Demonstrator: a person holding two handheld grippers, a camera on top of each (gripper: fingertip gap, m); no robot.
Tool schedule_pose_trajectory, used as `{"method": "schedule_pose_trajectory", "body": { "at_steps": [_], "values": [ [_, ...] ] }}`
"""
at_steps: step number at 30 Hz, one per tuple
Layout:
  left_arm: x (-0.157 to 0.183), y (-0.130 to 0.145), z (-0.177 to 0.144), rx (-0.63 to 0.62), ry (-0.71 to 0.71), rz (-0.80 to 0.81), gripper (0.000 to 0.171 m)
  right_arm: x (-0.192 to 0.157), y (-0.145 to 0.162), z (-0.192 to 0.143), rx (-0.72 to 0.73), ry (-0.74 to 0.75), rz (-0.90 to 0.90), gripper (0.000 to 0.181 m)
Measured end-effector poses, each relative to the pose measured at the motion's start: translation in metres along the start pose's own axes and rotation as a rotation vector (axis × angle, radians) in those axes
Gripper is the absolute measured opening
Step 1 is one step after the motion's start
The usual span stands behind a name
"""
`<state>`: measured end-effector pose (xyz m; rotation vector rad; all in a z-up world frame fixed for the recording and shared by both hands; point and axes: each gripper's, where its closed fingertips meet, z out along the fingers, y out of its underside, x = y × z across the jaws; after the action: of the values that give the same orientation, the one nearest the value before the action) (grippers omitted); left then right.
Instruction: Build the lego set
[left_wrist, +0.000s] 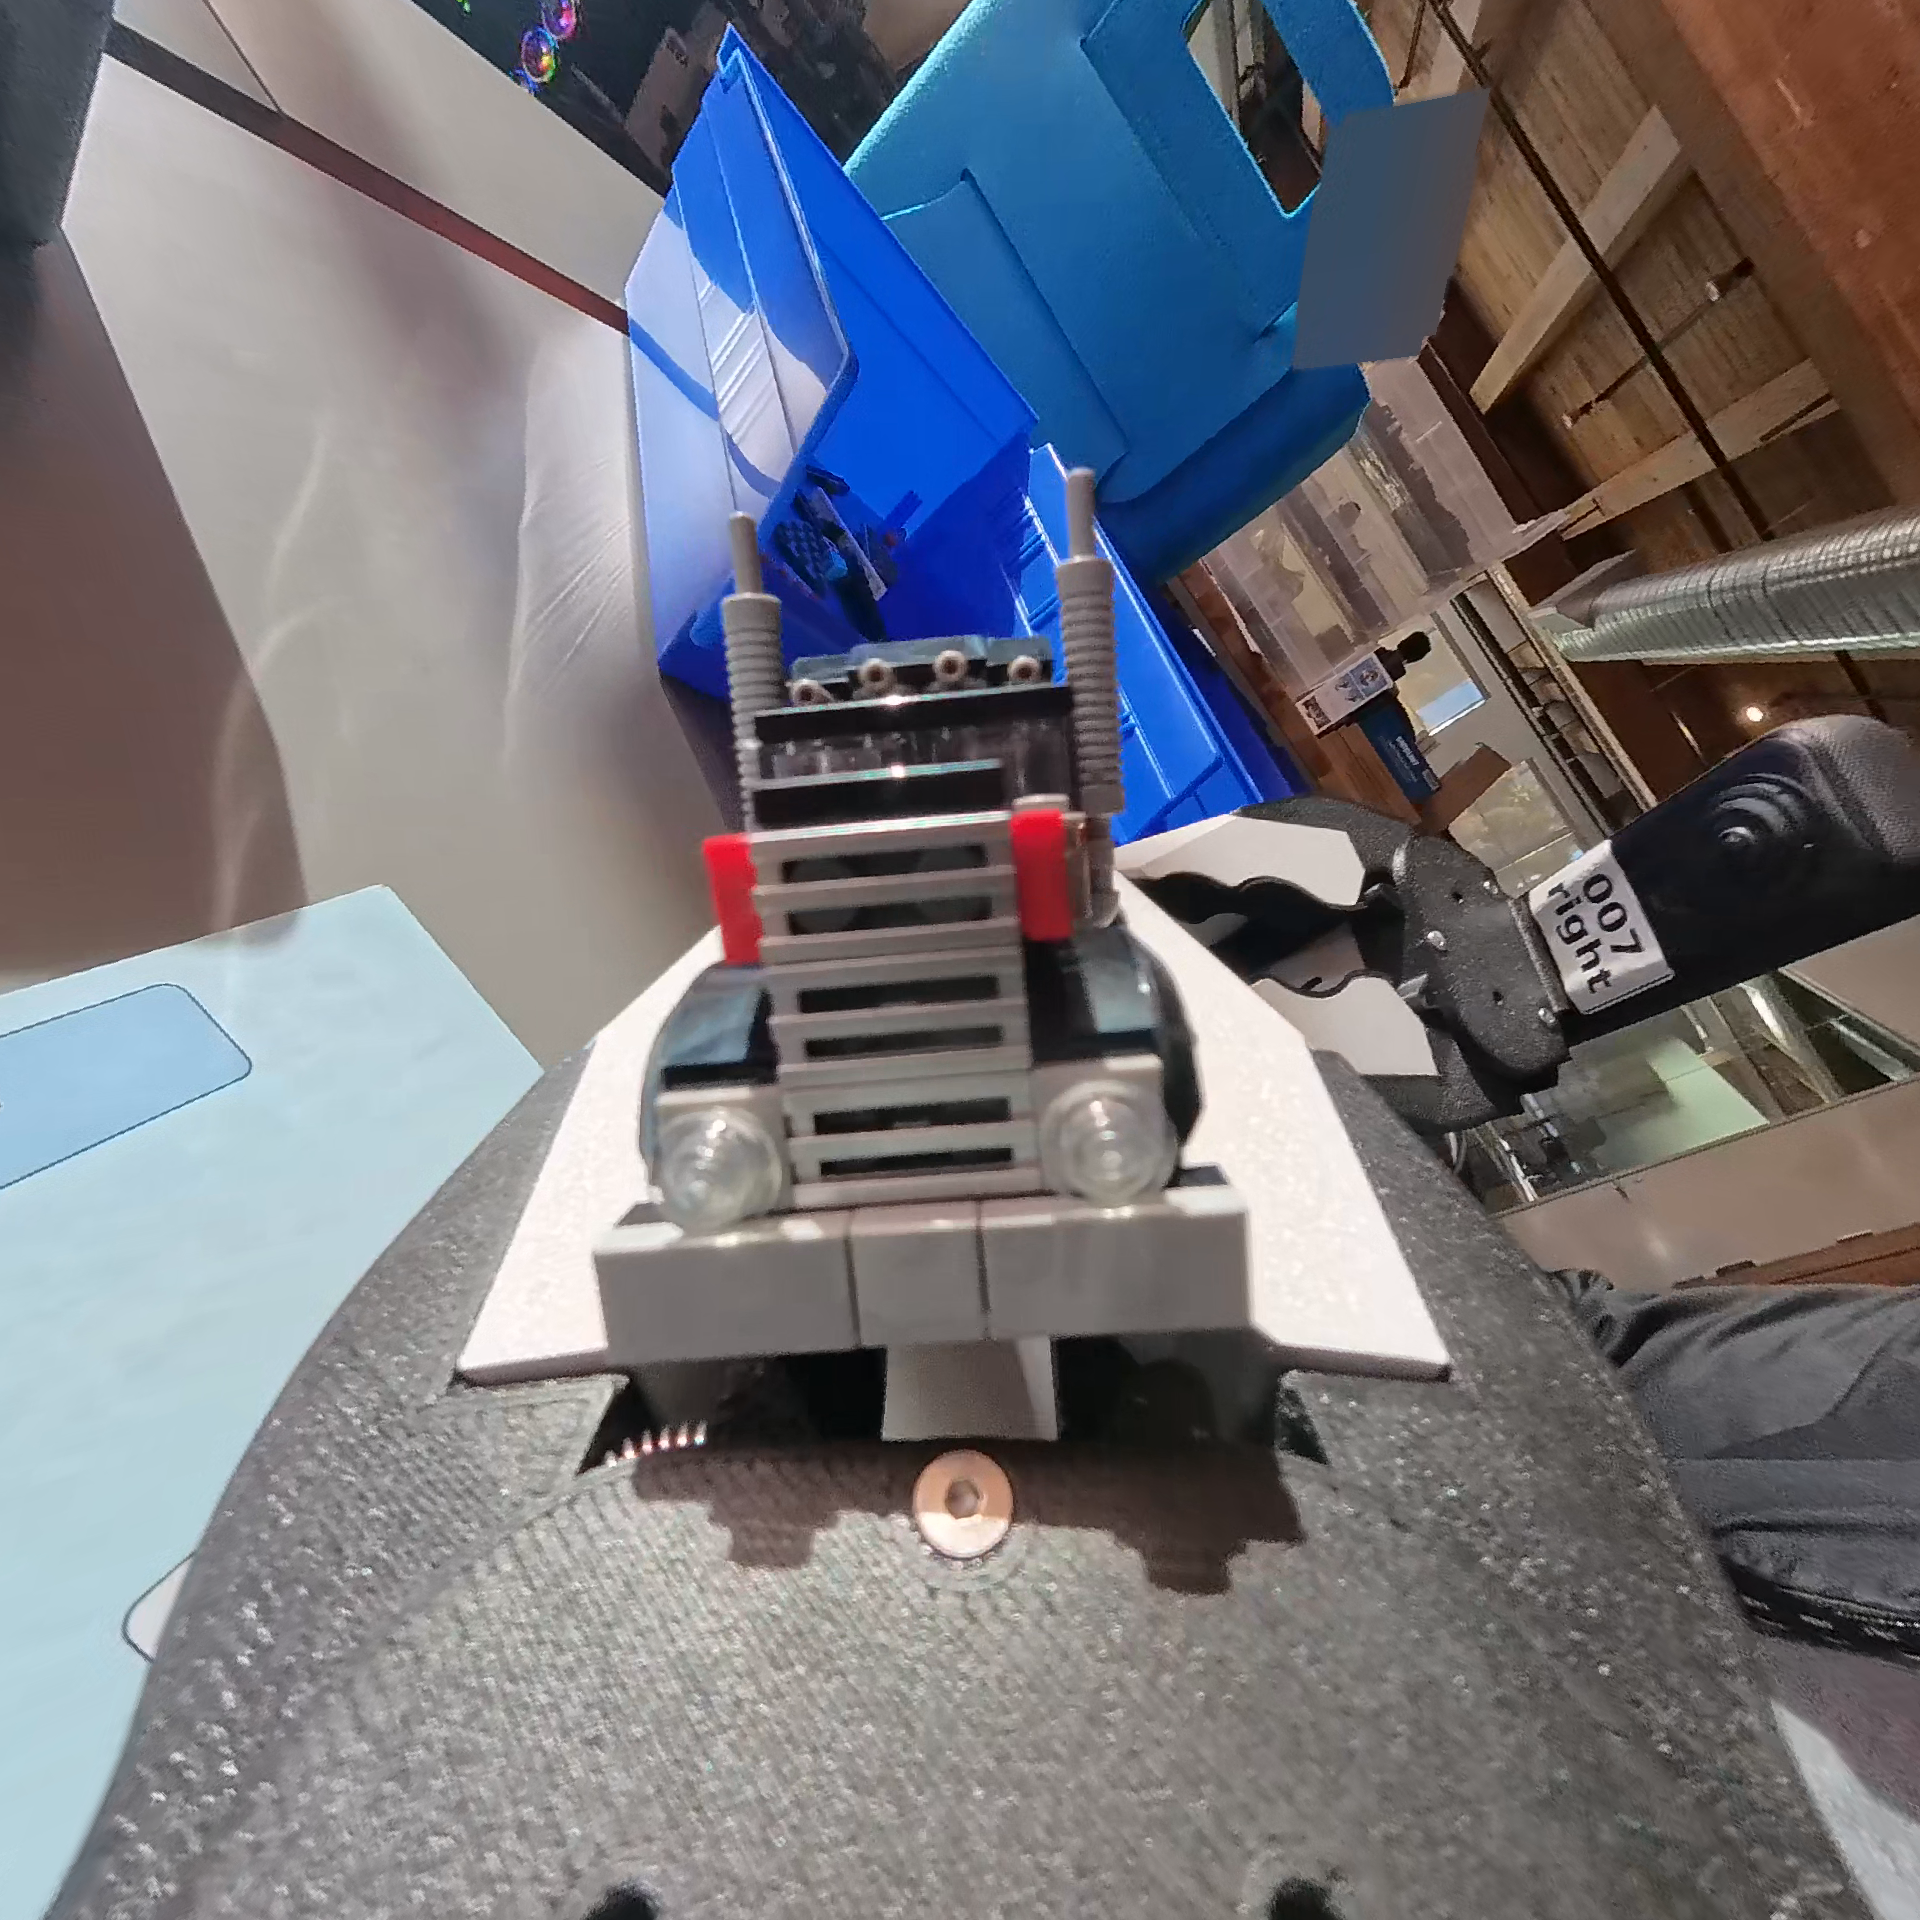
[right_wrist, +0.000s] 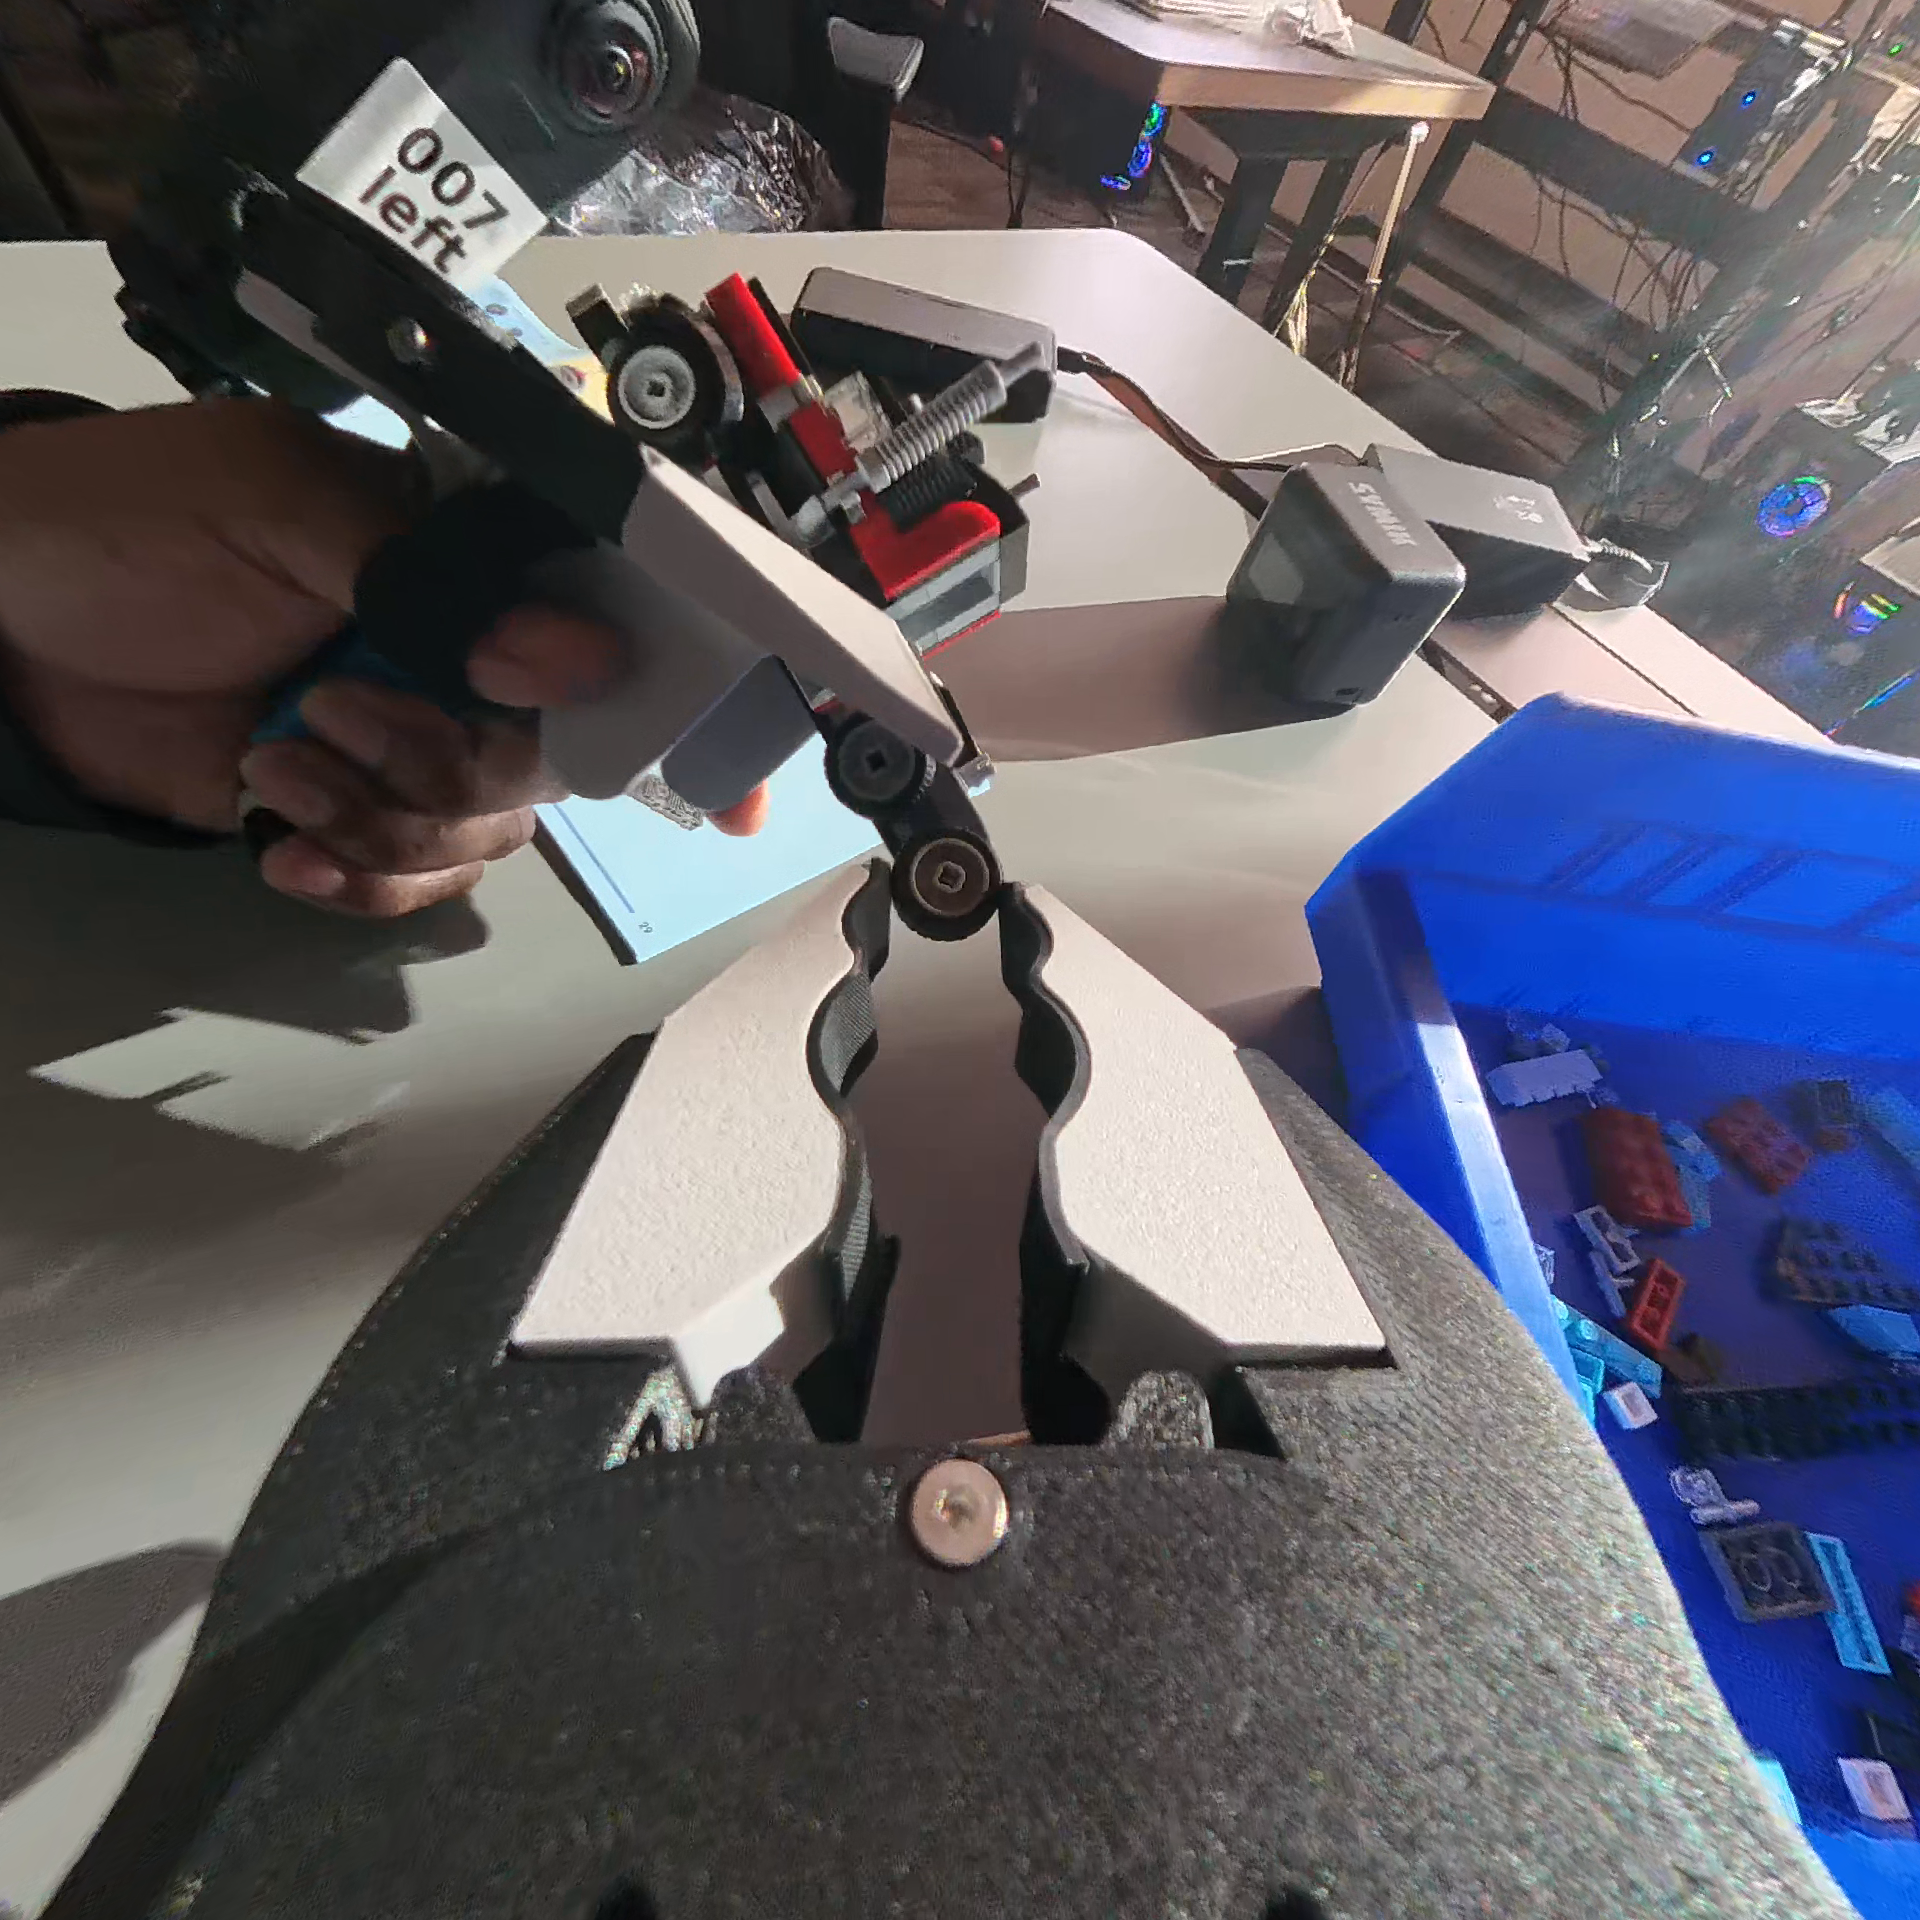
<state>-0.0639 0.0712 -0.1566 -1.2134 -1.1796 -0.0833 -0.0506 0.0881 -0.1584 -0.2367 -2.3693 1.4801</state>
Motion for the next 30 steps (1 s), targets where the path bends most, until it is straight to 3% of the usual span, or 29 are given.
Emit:
{"method": "schedule_pose_trajectory", "body": {
  "at_steps": [8,23,25,27,29,30],
  "values": [
    [0.0052,-0.0048,-0.0023,0.036,0.069,-0.116,0.050,0.0017,-0.0048,-0.0027,0.052,0.002,0.006,0.024],
    [0.0051,-0.0024,-0.0010,0.024,-0.017,0.056,0.050,0.0006,-0.0025,-0.0004,0.042,0.014,-0.007,0.024],
    [0.0050,-0.0026,-0.0008,0.027,-0.017,0.052,0.081,0.0002,-0.0018,0.0001,0.039,0.009,-0.004,0.024],
    [0.0047,-0.0024,-0.0008,0.027,-0.021,0.053,0.081,-0.0003,-0.0006,0.0006,0.033,0.009,-0.008,0.024],
    [0.0047,-0.0024,-0.0007,0.028,-0.024,0.055,0.048,-0.0014,0.0000,0.0011,0.030,0.007,-0.011,0.023],
    [0.0046,-0.0021,-0.0007,0.028,-0.025,0.054,0.048,-0.0015,0.0005,0.0015,0.027,0.007,-0.014,0.024]
  ]
}}
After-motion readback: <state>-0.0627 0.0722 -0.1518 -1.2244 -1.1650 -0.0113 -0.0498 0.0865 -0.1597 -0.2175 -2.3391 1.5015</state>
